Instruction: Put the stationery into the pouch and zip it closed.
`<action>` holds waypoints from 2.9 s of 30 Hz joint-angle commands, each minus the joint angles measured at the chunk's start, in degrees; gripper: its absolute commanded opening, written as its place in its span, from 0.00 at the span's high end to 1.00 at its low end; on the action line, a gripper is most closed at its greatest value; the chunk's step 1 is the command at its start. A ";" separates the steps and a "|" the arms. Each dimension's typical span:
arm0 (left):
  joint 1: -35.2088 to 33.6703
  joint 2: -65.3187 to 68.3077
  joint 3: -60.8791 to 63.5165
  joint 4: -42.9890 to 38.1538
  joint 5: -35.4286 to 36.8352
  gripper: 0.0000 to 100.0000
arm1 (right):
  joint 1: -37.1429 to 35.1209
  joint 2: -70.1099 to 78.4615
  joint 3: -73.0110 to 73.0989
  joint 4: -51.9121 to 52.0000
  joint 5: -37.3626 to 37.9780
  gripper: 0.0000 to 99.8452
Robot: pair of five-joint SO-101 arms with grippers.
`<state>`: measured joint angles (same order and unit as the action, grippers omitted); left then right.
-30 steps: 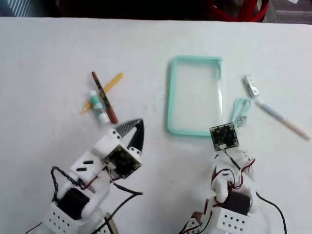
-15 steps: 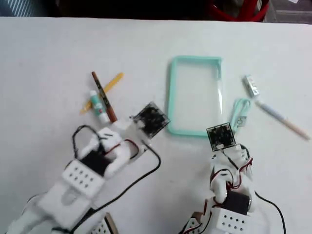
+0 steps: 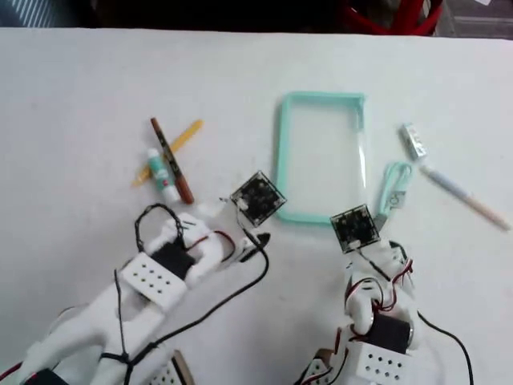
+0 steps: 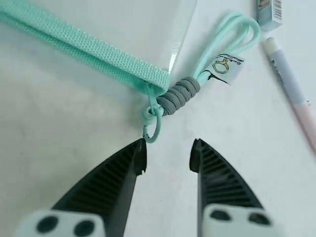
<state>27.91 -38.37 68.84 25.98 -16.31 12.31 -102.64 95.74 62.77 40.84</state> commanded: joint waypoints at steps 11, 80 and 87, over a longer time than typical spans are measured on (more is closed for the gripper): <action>-6.81 22.37 -14.24 0.70 4.84 0.76 | 4.44 -0.40 -0.44 -4.79 -8.09 0.84; -6.73 15.25 -7.30 -2.64 4.40 0.76 | -0.92 103.34 -60.75 -16.31 -56.44 0.75; -6.73 15.25 -7.30 -2.64 4.40 0.76 | -1.10 108.35 -64.35 -13.14 -56.35 0.75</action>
<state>21.67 -21.05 61.80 24.48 -12.09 11.43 4.88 33.14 48.44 -15.69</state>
